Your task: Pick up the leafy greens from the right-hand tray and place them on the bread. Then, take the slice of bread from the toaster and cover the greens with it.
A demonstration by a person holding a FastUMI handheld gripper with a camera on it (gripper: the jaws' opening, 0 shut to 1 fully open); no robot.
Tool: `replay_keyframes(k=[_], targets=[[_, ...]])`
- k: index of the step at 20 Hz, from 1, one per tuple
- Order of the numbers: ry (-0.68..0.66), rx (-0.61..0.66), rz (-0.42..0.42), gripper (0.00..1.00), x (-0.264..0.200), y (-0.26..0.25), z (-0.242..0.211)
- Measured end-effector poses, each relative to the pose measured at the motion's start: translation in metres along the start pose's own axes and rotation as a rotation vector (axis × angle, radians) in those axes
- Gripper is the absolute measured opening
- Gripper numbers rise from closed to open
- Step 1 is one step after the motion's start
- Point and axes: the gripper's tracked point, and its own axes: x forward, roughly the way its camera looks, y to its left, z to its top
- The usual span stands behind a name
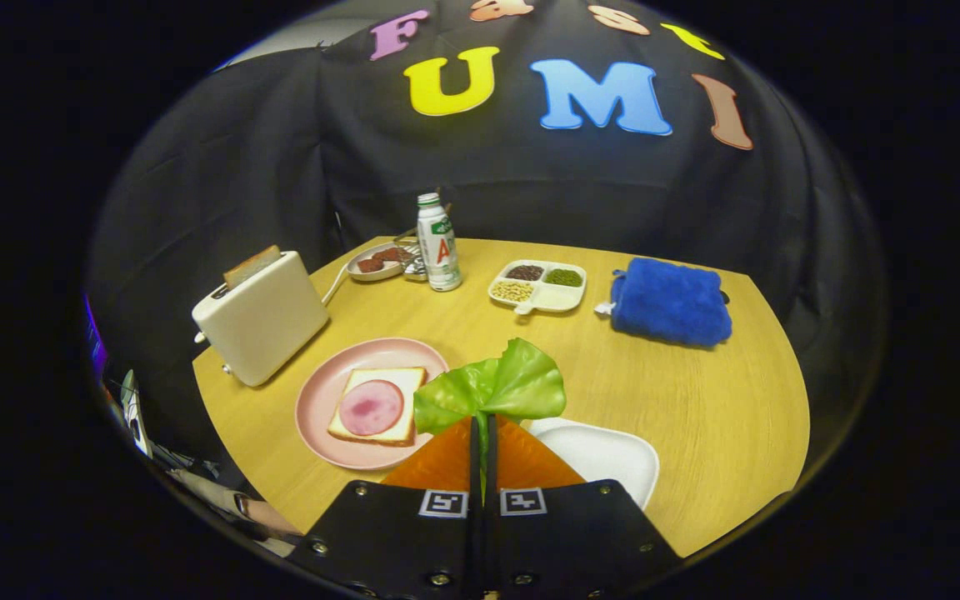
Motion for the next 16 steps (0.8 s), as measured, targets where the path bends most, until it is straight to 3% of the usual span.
replay_keyframes(k=[7, 16], targets=[[0.059, -0.090, 0.147, 0.00, 0.050, 0.089, 0.000], [0.147, -0.110, 0.164, 0.00, 0.116, 0.115, -0.024]])
